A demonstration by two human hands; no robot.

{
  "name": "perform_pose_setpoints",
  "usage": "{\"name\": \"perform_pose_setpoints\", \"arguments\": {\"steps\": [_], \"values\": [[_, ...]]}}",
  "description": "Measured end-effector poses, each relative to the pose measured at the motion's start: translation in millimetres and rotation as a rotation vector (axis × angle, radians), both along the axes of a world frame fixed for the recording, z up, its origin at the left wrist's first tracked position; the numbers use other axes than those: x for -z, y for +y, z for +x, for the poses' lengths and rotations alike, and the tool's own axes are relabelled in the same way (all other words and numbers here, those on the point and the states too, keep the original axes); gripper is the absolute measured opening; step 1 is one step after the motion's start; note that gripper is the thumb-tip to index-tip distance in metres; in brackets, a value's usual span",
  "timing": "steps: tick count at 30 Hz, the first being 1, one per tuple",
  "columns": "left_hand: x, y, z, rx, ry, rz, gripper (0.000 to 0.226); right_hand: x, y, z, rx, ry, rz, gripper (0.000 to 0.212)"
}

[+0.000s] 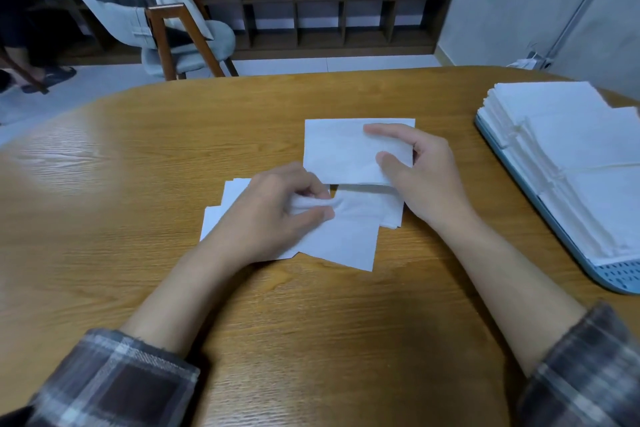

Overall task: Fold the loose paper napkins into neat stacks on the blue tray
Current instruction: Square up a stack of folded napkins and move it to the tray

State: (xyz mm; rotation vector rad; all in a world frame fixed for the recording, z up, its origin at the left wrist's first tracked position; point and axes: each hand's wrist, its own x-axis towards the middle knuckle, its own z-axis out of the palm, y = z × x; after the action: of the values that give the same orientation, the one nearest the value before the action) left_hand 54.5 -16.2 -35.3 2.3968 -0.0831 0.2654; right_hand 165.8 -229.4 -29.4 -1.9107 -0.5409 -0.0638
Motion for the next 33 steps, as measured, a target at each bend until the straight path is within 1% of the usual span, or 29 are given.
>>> {"name": "perform_pose_setpoints", "arguments": {"steps": [3, 4, 7, 8, 9, 10, 11, 13, 14, 15, 19, 23, 27, 29, 31, 32, 33], "values": [[-11.8, 1.2, -0.4, -0.032, -0.014, -0.294, 0.008, -6.9, 0.5, -3.5, -0.081, 0.065, 0.071, 0.023], [-15.1, 1.1, -0.8, -0.05, -0.035, -0.394, 0.009, -9.0, 0.6, -5.3, -0.117, 0.092, 0.102, 0.022], [-19.7, 0.4, -1.6, -0.125, -0.106, -0.598, 0.013, -9.1, 1.3, -10.1, -0.258, 0.233, 0.214, 0.039], [-19.3, 0.1, -1.3, -0.15, -0.125, -0.635, 0.014, -8.4, 2.7, -12.9, -0.306, 0.259, 0.235, 0.039], [-19.3, -1.2, -1.5, -0.167, -0.136, -0.657, 0.016, -6.9, 4.6, -15.3, -0.333, 0.273, 0.253, 0.032], [-18.5, -2.3, -1.4, -0.175, -0.139, -0.66, 0.021, -5.8, 6.4, -17.4, -0.338, 0.28, 0.272, 0.024], [-18.5, -3.3, -1.6, -0.172, -0.144, -0.641, 0.029, -4.9, 8.1, -18.2, -0.321, 0.275, 0.284, 0.021], [-18.4, -2.7, -1.9, -0.171, -0.177, -0.584, 0.042, -4.1, 9.0, -18.2, -0.277, 0.27, 0.306, 0.02], [-19.0, -1.9, -2.1, -0.172, -0.2, -0.586, 0.042, -4.6, 8.7, -17.2, -0.266, 0.282, 0.329, 0.021], [-19.8, -1.0, -2.4, -0.179, -0.217, -0.604, 0.039, -5.7, 8.1, -16.5, -0.265, 0.294, 0.352, 0.022], [-17.9, 0.9, -1.6, -0.193, -0.216, -0.605, 0.008, -6.1, 8.0, -16.9, -0.296, 0.318, 0.387, 0.028], [-16.3, -0.6, -1.0, -0.224, -0.194, -0.597, 0.01, -4.4, 9.1, -18.6, -0.307, 0.343, 0.397, 0.025], [-15.9, -0.1, -2.0, -0.231, -0.211, -0.535, 0.01, -5.8, 8.9, -18.5, -0.303, 0.292, 0.356, 0.024], [-15.5, -0.8, -1.4, -0.222, -0.206, -0.521, 0.018, -7.4, 9.0, -18.9, -0.315, 0.274, 0.354, 0.031], [-18.4, -1.8, -1.8, -0.229, -0.179, -0.503, 0.035, -11.2, 7.4, -20.0, -0.381, 0.314, 0.426, 0.05], [-19.9, -1.8, -2.1, -0.229, -0.155, -0.529, 0.043, -13.1, 5.6, -20.0, -0.417, 0.358, 0.483, 0.061], [-22.3, -2.3, -2.6, -0.212, -0.123, -0.6, 0.046, -14.1, 4.2, -19.2, -0.436, 0.388, 0.516, 0.07]]}}
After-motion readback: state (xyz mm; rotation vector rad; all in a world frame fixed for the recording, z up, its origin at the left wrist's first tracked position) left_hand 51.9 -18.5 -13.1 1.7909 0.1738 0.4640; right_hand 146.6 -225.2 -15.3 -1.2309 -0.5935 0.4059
